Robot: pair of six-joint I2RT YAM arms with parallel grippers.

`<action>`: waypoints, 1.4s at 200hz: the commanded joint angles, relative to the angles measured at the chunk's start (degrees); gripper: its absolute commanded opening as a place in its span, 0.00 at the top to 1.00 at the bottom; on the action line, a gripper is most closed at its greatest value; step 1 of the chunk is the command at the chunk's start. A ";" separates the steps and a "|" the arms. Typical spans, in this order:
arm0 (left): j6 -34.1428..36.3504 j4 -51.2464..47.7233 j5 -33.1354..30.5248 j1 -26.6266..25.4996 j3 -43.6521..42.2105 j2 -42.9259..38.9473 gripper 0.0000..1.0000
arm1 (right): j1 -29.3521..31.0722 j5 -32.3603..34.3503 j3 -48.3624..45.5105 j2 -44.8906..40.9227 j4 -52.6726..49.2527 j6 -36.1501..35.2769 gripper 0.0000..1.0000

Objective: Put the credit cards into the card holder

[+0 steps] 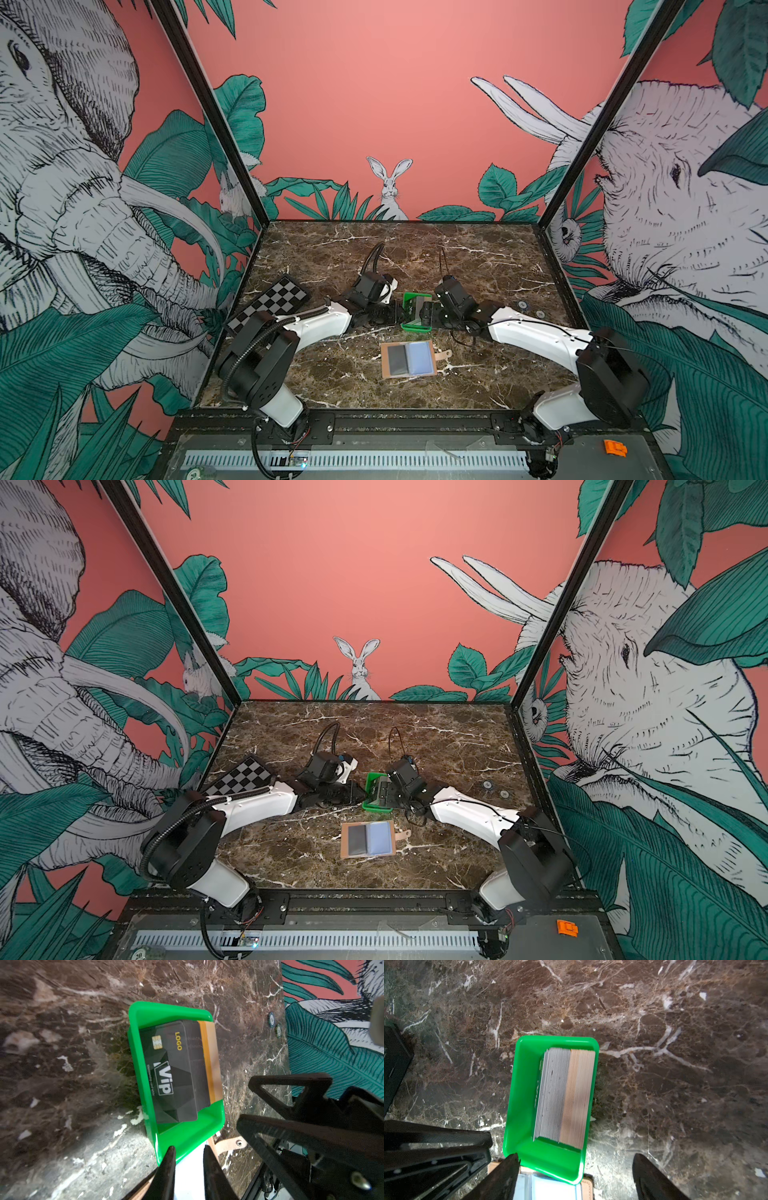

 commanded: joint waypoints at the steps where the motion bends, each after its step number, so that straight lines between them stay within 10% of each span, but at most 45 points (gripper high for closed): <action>1: 0.22 -0.50 0.62 0.95 1.98 1.23 0.75 | -0.80 -2.28 2.30 2.57 1.53 -1.66 0.15; 280: -0.46 0.94 3.22 0.33 10.01 10.27 0.76 | -3.98 -3.67 0.32 6.58 2.93 -0.11 0.14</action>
